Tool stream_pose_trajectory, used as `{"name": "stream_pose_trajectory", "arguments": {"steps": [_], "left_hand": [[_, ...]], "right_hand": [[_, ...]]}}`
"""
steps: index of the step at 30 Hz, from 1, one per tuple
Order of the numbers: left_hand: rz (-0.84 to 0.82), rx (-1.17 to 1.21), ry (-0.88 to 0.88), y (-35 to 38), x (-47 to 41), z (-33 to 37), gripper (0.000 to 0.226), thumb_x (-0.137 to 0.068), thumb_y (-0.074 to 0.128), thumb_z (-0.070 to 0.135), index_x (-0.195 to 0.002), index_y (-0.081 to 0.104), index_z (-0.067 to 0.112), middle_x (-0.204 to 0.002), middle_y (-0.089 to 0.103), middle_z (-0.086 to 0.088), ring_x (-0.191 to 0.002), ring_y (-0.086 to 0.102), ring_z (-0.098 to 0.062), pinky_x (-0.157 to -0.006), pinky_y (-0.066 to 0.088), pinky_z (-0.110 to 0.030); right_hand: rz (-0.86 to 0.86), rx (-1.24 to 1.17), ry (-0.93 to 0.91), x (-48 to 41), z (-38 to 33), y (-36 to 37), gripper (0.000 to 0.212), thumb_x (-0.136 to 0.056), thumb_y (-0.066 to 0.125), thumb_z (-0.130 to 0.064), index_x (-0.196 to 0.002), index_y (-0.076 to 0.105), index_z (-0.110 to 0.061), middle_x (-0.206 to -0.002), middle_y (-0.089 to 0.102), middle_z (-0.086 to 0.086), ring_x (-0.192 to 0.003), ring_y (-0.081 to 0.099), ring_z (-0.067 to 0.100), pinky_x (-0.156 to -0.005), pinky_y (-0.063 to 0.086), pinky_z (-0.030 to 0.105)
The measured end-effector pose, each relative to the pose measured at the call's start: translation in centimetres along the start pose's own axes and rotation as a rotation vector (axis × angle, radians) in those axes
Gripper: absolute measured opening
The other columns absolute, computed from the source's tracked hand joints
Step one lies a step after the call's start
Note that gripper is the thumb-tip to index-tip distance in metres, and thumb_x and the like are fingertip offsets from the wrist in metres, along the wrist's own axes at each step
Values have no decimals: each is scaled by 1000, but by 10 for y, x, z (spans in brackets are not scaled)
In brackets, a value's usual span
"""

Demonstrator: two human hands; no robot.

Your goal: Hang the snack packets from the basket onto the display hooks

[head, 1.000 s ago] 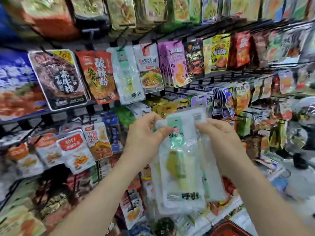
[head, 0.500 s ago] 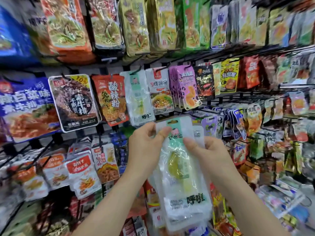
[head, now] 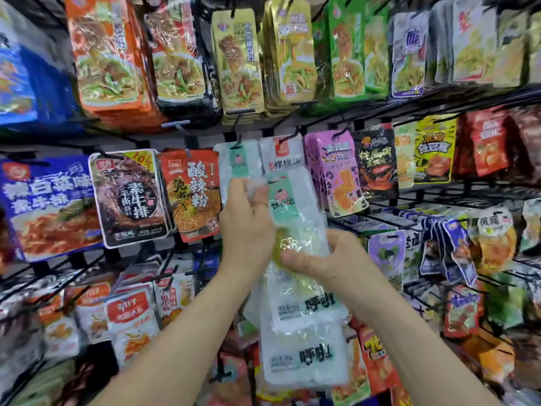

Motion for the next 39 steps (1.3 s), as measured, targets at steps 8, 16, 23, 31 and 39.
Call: {"name": "stream_pose_trajectory", "arguments": {"steps": [8, 16, 23, 31, 39], "left_hand": [[125, 109, -89, 1, -10, -14, 18, -100, 49, 28, -83, 46, 20, -74, 47, 7, -60, 42, -2, -55, 36, -18], [158, 6, 58, -2, -24, -10, 21, -100, 48, 30, -82, 44, 20, -60, 42, 9, -48, 36, -4, -47, 28, -23], [229, 34, 85, -18, -65, -4, 19, -96, 57, 26, -78, 50, 22, -62, 53, -3, -50, 42, -6, -46, 33, -28], [210, -113, 175, -22, -88, 3, 24, -98, 52, 29, -83, 49, 10, -59, 47, 0, -48, 37, -10, -46, 29, -28], [196, -133, 81, -21, -96, -14, 17, -96, 55, 20, -83, 50, 10, -66, 53, 4, -51, 45, -1, -43, 32, -16]], "right_hand": [[-131, -91, 23, -21, 11, 0, 44, -58, 82, -28, -98, 71, -13, -93, 76, 6, -88, 72, 23, -85, 55, 38], [-122, -180, -6, -32, 12, 11, 11, -72, 78, -20, -82, 75, -18, -90, 77, 2, -85, 73, 17, -76, 57, 27], [-110, -134, -42, -65, -11, 20, 18, -83, 74, -20, -101, 73, -15, -95, 76, 1, -92, 72, 18, -85, 55, 31], [-170, -184, -63, -79, -15, 33, 37, -64, 82, -22, -98, 71, -13, -93, 76, 4, -88, 73, 19, -82, 54, 37], [-306, -206, -36, -67, 1, 36, 54, -67, 83, -6, -117, 64, -12, -109, 73, 8, -104, 69, 26, -95, 52, 47]]}}
Point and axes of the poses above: each hand's wrist, its own x-axis away from the middle knuckle, its own y-axis out of the palm, z = x × y, the point moved 9 cm from there along -x, towards the middle knuckle
